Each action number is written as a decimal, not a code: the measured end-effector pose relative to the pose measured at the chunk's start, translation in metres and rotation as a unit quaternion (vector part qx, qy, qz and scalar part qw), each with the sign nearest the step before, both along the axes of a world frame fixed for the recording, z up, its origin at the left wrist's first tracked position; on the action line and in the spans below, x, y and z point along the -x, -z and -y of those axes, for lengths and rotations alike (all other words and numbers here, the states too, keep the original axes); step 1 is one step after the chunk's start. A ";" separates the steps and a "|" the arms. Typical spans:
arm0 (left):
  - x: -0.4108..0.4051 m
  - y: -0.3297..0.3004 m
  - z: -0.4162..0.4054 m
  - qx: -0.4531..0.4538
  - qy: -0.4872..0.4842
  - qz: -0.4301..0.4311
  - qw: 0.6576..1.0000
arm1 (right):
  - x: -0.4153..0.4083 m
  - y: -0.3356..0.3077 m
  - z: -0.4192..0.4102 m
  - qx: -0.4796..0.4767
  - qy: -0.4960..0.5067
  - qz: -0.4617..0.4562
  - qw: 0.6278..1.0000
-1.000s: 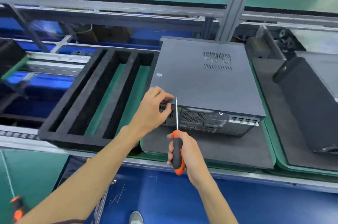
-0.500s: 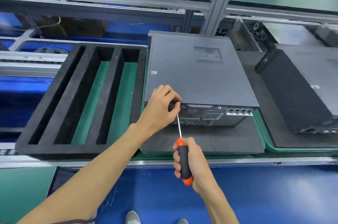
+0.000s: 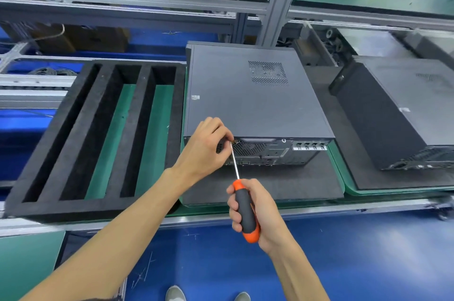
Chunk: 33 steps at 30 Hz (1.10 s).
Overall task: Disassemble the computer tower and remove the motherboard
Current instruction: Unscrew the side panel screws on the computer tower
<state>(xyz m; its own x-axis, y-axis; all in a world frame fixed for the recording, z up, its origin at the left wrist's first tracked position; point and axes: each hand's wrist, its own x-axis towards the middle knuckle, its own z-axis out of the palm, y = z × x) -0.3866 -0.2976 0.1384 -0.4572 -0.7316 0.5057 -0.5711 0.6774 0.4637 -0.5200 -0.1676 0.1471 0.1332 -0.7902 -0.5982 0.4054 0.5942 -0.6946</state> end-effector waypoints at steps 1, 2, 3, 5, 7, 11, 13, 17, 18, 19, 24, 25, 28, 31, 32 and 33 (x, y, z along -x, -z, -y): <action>-0.001 0.000 0.000 0.000 0.000 0.002 1.000 | 0.001 -0.001 -0.001 0.009 -0.002 0.015 1.000; -0.001 -0.001 0.000 -0.001 -0.002 0.002 1.000 | 0.001 -0.001 -0.003 0.018 -0.007 0.020 1.000; -0.001 -0.002 0.000 -0.005 -0.006 -0.001 1.000 | 0.002 -0.002 -0.004 0.024 -0.015 0.014 0.999; 0.000 -0.004 -0.001 -0.019 -0.017 -0.015 1.000 | 0.004 -0.003 -0.006 0.017 -0.023 -0.006 1.000; 0.002 -0.005 -0.002 -0.035 -0.021 -0.020 0.999 | 0.007 -0.003 -0.005 0.001 -0.016 -0.012 1.000; 0.006 -0.007 -0.006 -0.037 -0.029 0.027 0.999 | 0.006 -0.007 -0.002 -0.010 0.002 -0.003 1.000; 0.007 -0.007 -0.007 -0.011 -0.038 0.062 0.997 | 0.004 -0.009 -0.003 -0.007 -0.007 -0.019 1.000; 0.008 -0.008 -0.008 0.010 -0.045 0.086 0.995 | 0.005 -0.010 -0.005 -0.013 -0.016 -0.027 0.999; 0.008 -0.007 -0.008 0.011 -0.043 0.087 0.995 | 0.006 -0.010 -0.004 -0.014 -0.009 -0.013 1.000; 0.008 -0.007 -0.008 0.011 -0.041 0.089 0.995 | 0.006 -0.011 -0.004 -0.015 -0.003 -0.004 1.000; 0.003 0.000 -0.003 0.016 -0.048 0.114 0.992 | 0.002 -0.014 -0.003 -0.004 -0.011 -0.004 1.000; 0.002 0.002 -0.002 0.022 -0.052 0.124 0.991 | 0.001 -0.015 -0.003 0.003 -0.015 -0.018 1.000; 0.006 0.006 0.001 0.043 -0.065 0.153 0.985 | 0.001 -0.014 -0.005 0.013 -0.012 -0.042 0.999; 0.011 0.005 0.005 0.053 -0.110 0.174 0.977 | 0.005 -0.013 -0.005 0.019 -0.016 -0.053 0.998; 0.012 0.003 0.005 0.057 -0.122 0.188 0.973 | 0.006 -0.013 -0.004 0.021 -0.018 -0.057 0.998; 0.014 0.002 0.005 0.060 -0.130 0.206 0.968 | 0.007 -0.012 -0.004 0.023 -0.022 -0.063 0.998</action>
<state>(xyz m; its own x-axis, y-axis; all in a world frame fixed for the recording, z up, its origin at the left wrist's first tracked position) -0.4004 -0.3028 0.1362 -0.4455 -0.7970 0.4078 -0.8497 0.5199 0.0879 -0.5272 -0.1635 0.1594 0.0942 -0.8124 -0.5754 0.2886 0.5754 -0.7652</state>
